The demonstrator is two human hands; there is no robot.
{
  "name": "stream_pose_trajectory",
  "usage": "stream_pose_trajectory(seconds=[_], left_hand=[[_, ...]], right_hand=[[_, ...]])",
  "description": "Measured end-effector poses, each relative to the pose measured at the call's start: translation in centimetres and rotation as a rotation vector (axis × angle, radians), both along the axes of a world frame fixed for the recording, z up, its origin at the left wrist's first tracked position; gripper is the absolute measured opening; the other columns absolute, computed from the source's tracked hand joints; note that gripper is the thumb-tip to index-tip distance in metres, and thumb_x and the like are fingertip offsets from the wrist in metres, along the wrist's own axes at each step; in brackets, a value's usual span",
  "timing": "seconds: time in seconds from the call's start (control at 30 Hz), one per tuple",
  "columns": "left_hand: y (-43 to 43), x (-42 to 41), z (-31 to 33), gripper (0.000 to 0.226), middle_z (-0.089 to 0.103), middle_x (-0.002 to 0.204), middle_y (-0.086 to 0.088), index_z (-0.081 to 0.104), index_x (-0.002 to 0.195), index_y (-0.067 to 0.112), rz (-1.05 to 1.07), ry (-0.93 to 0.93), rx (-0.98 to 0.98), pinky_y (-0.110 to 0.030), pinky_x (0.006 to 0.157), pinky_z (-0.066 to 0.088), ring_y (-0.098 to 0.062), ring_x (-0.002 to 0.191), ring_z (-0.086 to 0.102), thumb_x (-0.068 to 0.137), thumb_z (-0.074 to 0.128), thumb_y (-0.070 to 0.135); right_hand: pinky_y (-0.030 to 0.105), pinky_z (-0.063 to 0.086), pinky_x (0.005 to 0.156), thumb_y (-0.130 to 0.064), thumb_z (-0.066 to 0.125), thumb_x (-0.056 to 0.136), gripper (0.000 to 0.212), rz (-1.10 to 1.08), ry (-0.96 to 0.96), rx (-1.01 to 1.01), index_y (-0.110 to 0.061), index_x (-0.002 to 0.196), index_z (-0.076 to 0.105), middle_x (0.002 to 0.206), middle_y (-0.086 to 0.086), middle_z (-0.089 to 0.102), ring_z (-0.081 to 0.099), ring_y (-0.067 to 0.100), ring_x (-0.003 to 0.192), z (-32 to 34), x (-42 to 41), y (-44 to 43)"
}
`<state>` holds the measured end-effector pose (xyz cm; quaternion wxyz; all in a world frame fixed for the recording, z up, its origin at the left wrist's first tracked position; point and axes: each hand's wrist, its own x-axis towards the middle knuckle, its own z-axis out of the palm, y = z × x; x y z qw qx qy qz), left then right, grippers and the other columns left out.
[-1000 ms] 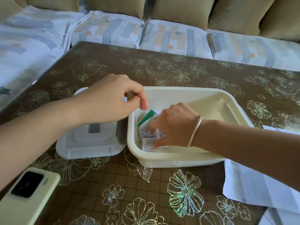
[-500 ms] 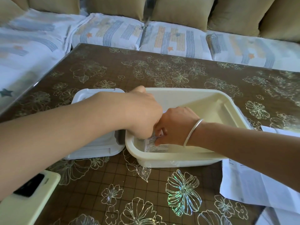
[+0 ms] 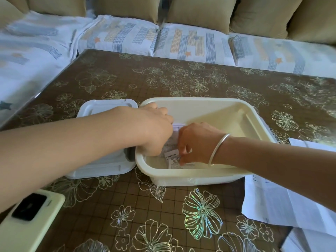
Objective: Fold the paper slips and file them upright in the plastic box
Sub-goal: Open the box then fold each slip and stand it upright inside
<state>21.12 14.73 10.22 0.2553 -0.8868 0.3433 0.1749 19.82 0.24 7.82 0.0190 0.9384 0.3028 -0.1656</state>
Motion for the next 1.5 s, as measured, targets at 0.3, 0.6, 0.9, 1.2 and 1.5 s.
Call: stream_pose_trajectory(seconds=[0.3,0.6,0.9,1.2,1.5], left_hand=[[0.3,-0.5,0.9,0.019,0.043,0.128,0.006,0.061,0.092,0.022,0.076,0.119,-0.107,-0.042,0.085,0.050,-0.019,0.083,0.054,0.097,0.042,0.025],[0.6,-0.2,0.9,0.026,0.057,0.077,0.001,0.056,0.073,0.018,0.034,0.149,-0.083,-0.036,0.076,0.051,-0.020,0.073,0.054,0.095,0.042,0.023],[5.2,0.0,4.3,0.047,0.069,0.105,0.017,0.074,0.104,0.034,0.013,-0.176,-0.776,-0.024,0.085,0.035,-0.006,0.099,0.054,0.080,0.033,0.031],[7.0,-1.1,3.5,0.030,0.068,0.098,0.021,0.074,0.101,0.036,0.086,-0.124,-0.800,-0.027,0.083,0.038,-0.004,0.094,0.051,0.094,0.050,0.020],[6.3,-1.7,3.8,0.031,0.058,0.089,0.031,0.074,0.101,0.036,0.104,-0.071,-0.817,-0.021,0.083,0.036,0.002,0.092,0.055,0.094,0.050,0.018]], right_hand=[[0.032,0.048,0.080,-0.044,0.067,0.085,0.027,0.010,-0.092,-0.048,-0.031,0.105,0.056,0.102,-0.004,0.065,0.061,0.024,0.098,-0.2,0.4,0.6],[0.028,0.045,0.074,-0.039,0.070,0.083,0.015,0.008,-0.065,0.043,-0.032,0.096,0.066,0.103,-0.007,0.063,0.061,0.020,0.095,-0.4,0.3,0.8],[0.028,0.040,0.070,-0.047,0.068,0.082,0.022,0.019,-0.160,0.050,-0.032,0.096,0.061,0.089,-0.011,0.055,0.054,0.019,0.083,-0.7,0.8,1.7],[0.027,0.035,0.069,-0.054,0.069,0.078,0.033,0.015,-0.154,0.052,-0.032,0.096,0.053,0.080,-0.013,0.053,0.049,0.016,0.077,-0.1,1.3,2.3],[0.030,0.038,0.066,-0.068,0.068,0.070,0.067,0.044,-0.116,0.039,-0.034,0.122,0.042,0.073,-0.015,0.047,0.053,0.017,0.078,0.2,0.8,1.3]])
